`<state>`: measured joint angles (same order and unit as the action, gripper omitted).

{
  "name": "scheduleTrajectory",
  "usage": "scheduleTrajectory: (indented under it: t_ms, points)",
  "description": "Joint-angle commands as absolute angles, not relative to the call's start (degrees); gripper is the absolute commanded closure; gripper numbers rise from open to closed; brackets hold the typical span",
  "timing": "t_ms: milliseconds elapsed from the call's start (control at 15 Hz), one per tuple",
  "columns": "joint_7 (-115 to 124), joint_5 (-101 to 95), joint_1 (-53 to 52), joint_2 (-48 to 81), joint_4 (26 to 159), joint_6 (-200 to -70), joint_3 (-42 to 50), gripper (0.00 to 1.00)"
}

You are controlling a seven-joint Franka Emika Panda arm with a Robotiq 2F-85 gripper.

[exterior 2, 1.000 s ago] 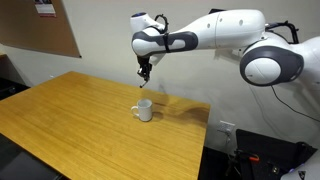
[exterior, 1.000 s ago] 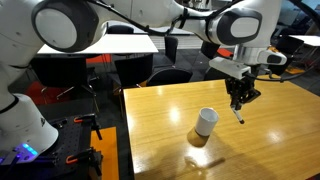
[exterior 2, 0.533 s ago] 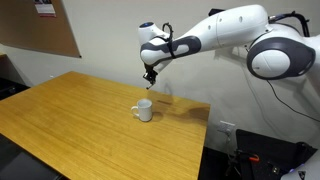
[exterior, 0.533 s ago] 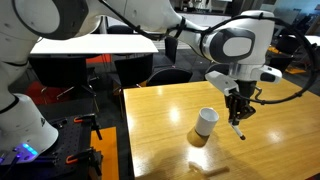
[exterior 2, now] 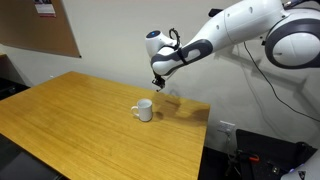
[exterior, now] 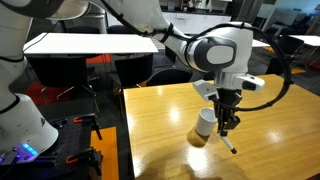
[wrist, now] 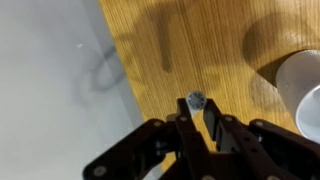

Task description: Remove the marker from the mug cup and place it on the table

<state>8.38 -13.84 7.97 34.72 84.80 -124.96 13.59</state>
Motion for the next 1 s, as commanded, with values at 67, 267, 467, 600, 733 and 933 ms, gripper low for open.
scheduleTrajectory:
  t_ms: [67,267,467,600,733,933]
  points:
    - [12.6,-18.6,5.6,28.4,94.4,-126.7,15.0,0.53]
    - [13.6,-19.9,5.3,27.1,96.1,-126.1,14.9,0.31]
    - [13.8,-20.7,5.1,26.1,97.2,-126.2,14.7,0.07]
    - [13.1,-20.5,5.2,25.2,98.0,-126.2,14.3,0.00]
    - [10.8,-19.1,5.8,23.8,99.0,-126.5,13.2,0.00]
    - [7.3,-17.7,6.5,21.4,100.9,-127.2,11.6,0.00]
